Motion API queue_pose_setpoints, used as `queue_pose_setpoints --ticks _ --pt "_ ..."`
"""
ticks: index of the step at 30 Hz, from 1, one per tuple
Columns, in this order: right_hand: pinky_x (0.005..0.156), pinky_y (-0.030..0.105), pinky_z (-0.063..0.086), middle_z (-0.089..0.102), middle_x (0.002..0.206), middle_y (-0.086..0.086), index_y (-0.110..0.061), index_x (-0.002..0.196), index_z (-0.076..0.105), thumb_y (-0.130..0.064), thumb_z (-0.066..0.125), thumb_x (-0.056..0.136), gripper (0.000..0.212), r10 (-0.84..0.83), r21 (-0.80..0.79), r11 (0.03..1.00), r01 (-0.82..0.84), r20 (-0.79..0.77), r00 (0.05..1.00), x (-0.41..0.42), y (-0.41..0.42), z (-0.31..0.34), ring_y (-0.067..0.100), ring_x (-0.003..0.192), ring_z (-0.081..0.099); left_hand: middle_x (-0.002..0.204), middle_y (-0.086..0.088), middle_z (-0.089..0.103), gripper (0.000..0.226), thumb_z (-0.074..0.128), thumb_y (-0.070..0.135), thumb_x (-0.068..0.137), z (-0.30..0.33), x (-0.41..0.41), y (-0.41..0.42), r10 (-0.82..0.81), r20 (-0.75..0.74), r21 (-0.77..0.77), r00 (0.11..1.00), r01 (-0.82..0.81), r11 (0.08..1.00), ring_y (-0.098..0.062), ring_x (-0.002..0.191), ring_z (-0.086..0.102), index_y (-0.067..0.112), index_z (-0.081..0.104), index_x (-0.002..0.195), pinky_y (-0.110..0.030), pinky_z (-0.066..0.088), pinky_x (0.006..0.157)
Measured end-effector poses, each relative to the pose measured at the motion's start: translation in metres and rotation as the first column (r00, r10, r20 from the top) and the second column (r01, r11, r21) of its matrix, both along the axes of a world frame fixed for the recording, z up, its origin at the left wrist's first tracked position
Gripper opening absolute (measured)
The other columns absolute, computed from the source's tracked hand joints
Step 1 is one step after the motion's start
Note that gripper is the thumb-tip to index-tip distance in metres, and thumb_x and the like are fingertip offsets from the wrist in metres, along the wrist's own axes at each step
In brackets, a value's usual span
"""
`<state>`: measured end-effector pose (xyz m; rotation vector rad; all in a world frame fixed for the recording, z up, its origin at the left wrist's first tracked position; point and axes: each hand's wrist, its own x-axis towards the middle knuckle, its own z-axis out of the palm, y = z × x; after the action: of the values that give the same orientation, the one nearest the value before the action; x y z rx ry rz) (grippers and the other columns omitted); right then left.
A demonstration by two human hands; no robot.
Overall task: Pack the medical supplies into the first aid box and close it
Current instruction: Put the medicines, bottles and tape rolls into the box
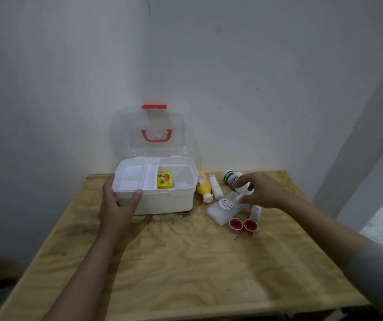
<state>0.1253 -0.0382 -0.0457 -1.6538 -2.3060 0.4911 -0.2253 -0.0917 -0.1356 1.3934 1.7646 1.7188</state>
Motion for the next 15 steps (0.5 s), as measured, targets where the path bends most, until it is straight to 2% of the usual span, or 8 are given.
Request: queue_pose_setpoints --ticks 5,9,11,13,15 --pt "0.081 0.028 0.049 0.055 0.12 -0.006 -0.039 0.114 0.061 -0.012 0.073 0.068 0.055 0.177 -0.113 0.981 -0.157 0.202 0.963 -0.017 0.013 -0.017 0.014 0.107 0.05 0.147 -0.002 0.038 0.079 0.069 0.038 0.08 0.0 -0.001 0.0 0.006 -0.015 -0.013 1.0 -0.006 1.0 -0.02 0.127 0.043 0.027 0.025 0.144 -0.028 0.042 0.09" --pt "0.083 0.03 0.05 0.05 0.123 -0.005 -0.046 0.116 0.056 -0.015 0.073 0.069 0.059 0.199 -0.198 0.97 -0.142 0.31 0.93 -0.025 0.023 -0.018 0.016 0.109 0.046 0.146 -0.001 0.039 0.078 0.069 0.036 0.08 0.0 -0.001 0.0 0.0 -0.005 -0.014 1.0 0.0 1.0 -0.02 0.127 0.043 0.027 0.025 0.144 -0.032 0.044 0.094" --pt "0.076 0.027 0.045 0.05 0.123 -0.005 -0.045 0.119 0.054 -0.015 0.073 0.069 0.062 0.206 -0.235 0.963 -0.129 0.338 0.919 -0.026 0.027 -0.016 0.014 0.102 0.045 0.146 -0.001 0.039 0.079 0.069 0.038 0.08 0.001 -0.001 0.0 -0.003 0.001 -0.018 1.0 0.003 1.0 -0.02 0.127 0.043 0.029 0.025 0.144 -0.035 0.046 0.095" --pt "0.073 0.023 0.039 0.053 0.124 -0.007 -0.043 0.122 0.053 -0.012 0.072 0.069 0.063 0.223 -0.248 0.958 -0.142 0.337 0.915 -0.026 0.029 -0.016 0.011 0.097 0.045 0.146 -0.001 0.038 0.08 0.069 0.039 0.079 0.001 -0.001 -0.001 -0.011 0.005 -0.022 1.0 0.011 1.0 -0.02 0.127 0.043 0.029 0.024 0.144 -0.039 0.047 0.096" --pt "0.076 0.023 0.041 0.055 0.123 -0.007 -0.04 0.121 0.055 -0.013 0.074 0.068 0.063 0.234 -0.224 0.96 -0.167 0.316 0.92 -0.025 0.03 -0.015 0.009 0.098 0.046 0.146 -0.001 0.039 0.08 0.068 0.041 0.079 0.001 -0.001 -0.001 -0.018 0.004 -0.026 1.0 0.019 0.999 -0.02 0.127 0.043 0.03 0.024 0.144 -0.042 0.048 0.096"
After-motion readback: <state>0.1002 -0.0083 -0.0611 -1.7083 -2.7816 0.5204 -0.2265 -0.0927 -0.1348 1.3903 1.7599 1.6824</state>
